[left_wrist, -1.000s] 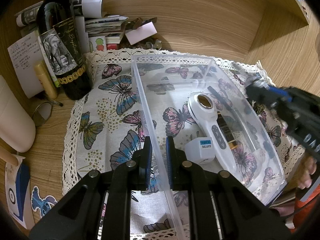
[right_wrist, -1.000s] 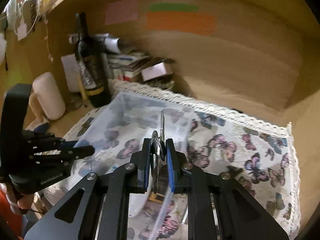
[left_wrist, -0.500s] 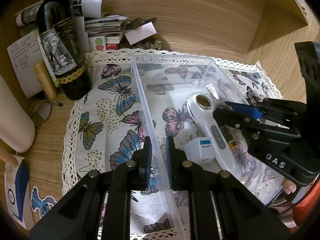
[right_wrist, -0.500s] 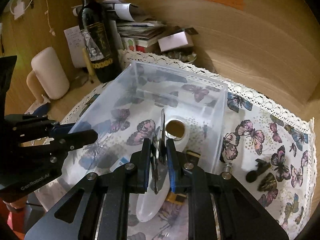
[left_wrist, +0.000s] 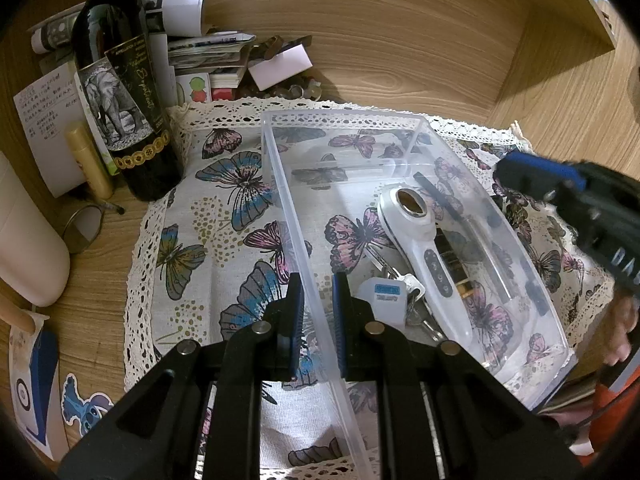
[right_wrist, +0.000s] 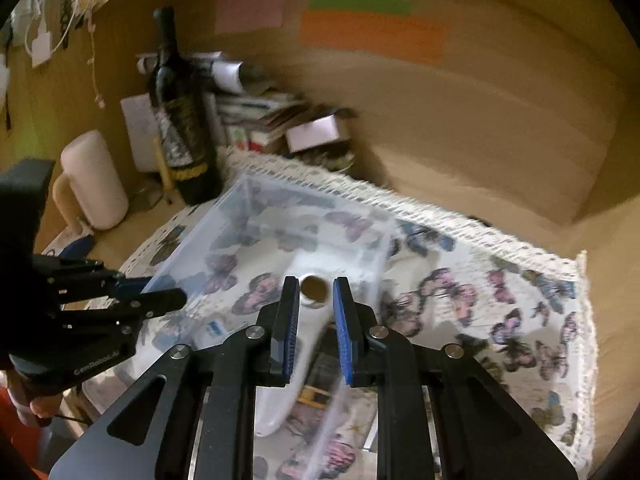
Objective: Organize rigid objects
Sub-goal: 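Carry the keys into the clear box and release them, then grasp the small black plug on the cloth with the right gripper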
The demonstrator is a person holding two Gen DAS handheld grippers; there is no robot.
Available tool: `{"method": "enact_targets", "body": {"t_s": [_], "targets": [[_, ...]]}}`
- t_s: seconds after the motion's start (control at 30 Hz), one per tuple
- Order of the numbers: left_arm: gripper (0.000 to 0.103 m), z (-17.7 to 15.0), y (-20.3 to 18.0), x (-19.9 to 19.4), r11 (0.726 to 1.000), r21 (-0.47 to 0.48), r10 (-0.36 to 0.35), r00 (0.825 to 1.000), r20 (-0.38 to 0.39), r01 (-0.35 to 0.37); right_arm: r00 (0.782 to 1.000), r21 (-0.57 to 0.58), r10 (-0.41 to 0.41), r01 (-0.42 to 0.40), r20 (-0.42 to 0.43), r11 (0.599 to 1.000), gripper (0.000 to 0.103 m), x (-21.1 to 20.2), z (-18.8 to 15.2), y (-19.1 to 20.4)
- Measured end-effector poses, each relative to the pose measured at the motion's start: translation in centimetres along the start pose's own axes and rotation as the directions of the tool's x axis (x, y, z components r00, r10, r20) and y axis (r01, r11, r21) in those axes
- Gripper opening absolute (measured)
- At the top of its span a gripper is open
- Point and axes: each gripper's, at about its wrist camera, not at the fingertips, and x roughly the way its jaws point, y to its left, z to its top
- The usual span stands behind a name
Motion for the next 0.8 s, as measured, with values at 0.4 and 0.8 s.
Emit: {"method": "enact_targets", "body": {"t_s": [0.4, 0.8], "targets": [[0.013, 0.0, 0.0, 0.0, 1.0, -0.001, -0.006, 1.0, 0.004, 0.006, 0.971, 0.127, -0.239, 0.238, -0.003, 0.963, 0.062, -2.2, -2.0, -7.5], [0.013, -0.1, 0.1, -0.1, 1.0, 0.0, -0.007, 1.0, 0.004, 0.007, 0.953, 0.187, -0.204, 0.247, -0.224, 0.951, 0.066, 3.7, -5.8, -11.2]]}}
